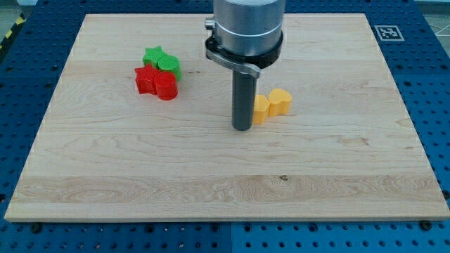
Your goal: Slide the blue cube down
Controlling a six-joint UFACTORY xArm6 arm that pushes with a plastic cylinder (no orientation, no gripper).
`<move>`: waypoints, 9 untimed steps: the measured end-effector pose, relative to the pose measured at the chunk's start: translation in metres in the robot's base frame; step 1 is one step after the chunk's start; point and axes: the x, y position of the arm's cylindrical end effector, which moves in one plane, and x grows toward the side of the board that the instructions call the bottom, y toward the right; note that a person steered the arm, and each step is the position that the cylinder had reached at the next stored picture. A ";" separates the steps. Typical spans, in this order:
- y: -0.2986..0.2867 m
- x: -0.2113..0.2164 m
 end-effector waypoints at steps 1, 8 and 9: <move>0.004 0.000; -0.086 -0.191; -0.088 -0.233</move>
